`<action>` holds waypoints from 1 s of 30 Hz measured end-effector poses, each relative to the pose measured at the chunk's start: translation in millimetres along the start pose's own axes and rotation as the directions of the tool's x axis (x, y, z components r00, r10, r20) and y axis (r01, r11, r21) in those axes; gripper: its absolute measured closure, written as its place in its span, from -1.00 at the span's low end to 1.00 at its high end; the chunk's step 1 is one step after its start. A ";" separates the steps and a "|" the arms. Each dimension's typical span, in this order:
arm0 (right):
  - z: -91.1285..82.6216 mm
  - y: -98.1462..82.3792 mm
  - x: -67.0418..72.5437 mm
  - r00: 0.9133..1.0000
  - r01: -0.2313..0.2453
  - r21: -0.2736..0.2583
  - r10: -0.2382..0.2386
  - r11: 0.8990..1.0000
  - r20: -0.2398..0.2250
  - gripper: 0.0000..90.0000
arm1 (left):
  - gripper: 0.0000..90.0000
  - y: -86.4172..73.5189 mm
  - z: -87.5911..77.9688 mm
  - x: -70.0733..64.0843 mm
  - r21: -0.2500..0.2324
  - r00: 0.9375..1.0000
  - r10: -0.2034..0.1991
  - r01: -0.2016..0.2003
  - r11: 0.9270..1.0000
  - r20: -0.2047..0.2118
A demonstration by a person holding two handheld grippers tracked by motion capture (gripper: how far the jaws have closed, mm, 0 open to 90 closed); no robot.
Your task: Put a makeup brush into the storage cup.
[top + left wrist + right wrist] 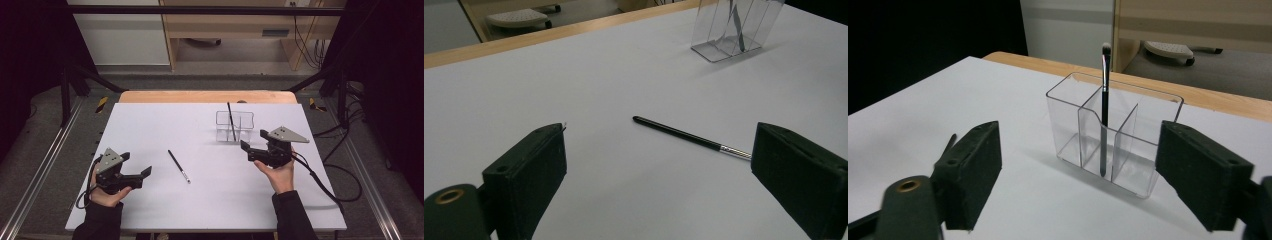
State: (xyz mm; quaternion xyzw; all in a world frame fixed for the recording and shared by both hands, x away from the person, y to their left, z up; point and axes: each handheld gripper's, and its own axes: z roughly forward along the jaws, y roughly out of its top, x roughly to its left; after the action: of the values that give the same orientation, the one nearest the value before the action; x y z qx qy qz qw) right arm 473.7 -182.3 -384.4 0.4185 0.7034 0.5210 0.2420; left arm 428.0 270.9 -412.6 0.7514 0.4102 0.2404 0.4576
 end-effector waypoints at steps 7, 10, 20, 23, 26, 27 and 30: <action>-12.0 -11.6 -5.0 1.000 0.008 0.015 -0.009 1.000 0.014 -0.77 | -0.85 -0.1 0.1 -0.1 0.000 1.000 0.001 -0.001 1.000 -0.002; -15.8 -16.6 -6.6 1.000 0.018 0.021 -0.018 1.000 0.022 -0.81 | -0.85 -0.1 0.1 0.0 0.000 1.000 0.000 0.000 1.000 -0.002; -31.0 -24.1 -4.9 0.999 0.039 0.019 -0.040 0.999 0.013 -0.86 | -0.86 -0.8 -0.7 0.4 -0.007 1.000 -0.008 0.008 1.000 -0.010; -35.1 -26.7 -5.5 1.000 0.025 0.010 -0.025 1.000 0.003 -0.86 | -0.86 -0.8 -1.1 0.6 -0.008 1.000 -0.010 0.010 1.000 -0.011; -39.8 -30.2 -5.3 1.000 0.024 0.011 -0.024 1.000 0.003 -0.86 | -0.86 -0.7 -1.4 0.8 -0.009 1.000 -0.011 0.011 1.000 -0.012; -40.9 -31.4 -5.1 1.000 0.025 0.013 -0.025 1.000 0.006 -0.86 | -0.86 -0.7 -1.5 0.7 -0.009 1.000 -0.011 0.011 1.000 -0.012; -43.8 -34.5 -5.9 1.000 0.029 0.018 -0.029 0.999 0.011 -0.86 | -0.86 -0.4 -2.0 0.3 -0.010 1.000 -0.010 0.010 1.000 -0.013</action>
State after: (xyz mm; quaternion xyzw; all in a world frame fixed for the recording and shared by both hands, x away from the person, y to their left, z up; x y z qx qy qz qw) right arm 431.2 -214.1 -402.3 0.4136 0.7126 0.5086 0.2498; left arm 426.6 272.2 -412.0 0.7454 0.4156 0.2453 0.4599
